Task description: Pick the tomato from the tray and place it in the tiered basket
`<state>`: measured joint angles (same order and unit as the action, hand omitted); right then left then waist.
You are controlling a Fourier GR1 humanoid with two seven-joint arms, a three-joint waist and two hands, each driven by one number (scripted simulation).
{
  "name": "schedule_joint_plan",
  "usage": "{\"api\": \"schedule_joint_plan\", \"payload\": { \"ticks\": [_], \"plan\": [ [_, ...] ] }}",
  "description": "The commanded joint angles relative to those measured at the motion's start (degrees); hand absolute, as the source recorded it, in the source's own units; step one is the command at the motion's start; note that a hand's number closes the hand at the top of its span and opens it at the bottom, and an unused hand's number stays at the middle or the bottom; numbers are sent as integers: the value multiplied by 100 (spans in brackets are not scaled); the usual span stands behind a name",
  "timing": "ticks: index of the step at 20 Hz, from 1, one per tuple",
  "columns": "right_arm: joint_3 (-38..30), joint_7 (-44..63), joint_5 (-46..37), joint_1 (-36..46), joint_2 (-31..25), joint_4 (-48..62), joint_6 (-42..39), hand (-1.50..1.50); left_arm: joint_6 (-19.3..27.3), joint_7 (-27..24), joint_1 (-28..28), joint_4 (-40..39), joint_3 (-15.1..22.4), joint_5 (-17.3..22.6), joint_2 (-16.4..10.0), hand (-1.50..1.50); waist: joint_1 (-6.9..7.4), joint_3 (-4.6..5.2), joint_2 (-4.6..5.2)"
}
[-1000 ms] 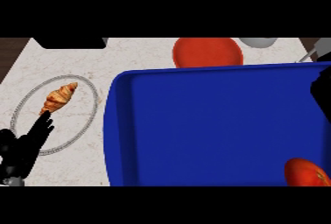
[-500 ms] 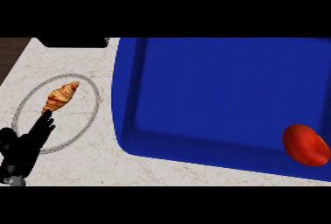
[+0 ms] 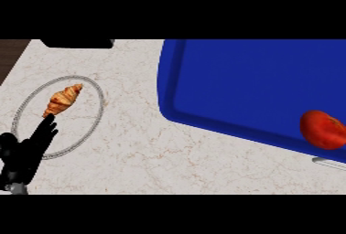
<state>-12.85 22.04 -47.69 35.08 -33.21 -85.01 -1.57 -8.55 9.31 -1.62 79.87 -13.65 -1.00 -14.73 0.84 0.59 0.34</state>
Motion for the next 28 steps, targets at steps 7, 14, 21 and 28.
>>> {"api": "schedule_joint_plan", "payload": {
  "ticks": [7,14,21,28],
  "plan": [
    [350,-1602,-926,384,-1432,1519,-119,150,-117,-104,-264,155,47,34,74,0,36,-59,-13],
    [489,-2371,-1165,1000,-1887,2391,-474,150,-212,-88,198,-294,-140,72,-164,0,-6,-56,-13],
    [487,-1824,-1335,1333,-1587,3373,-1023,150,-211,80,90,-90,-94,78,-93,0,24,-56,-12],
    [272,-1225,-1396,1156,-1664,4171,-1556,-150,-18,-52,29,-172,-102,-27,41,0,-14,-58,-13]
  ]
}}
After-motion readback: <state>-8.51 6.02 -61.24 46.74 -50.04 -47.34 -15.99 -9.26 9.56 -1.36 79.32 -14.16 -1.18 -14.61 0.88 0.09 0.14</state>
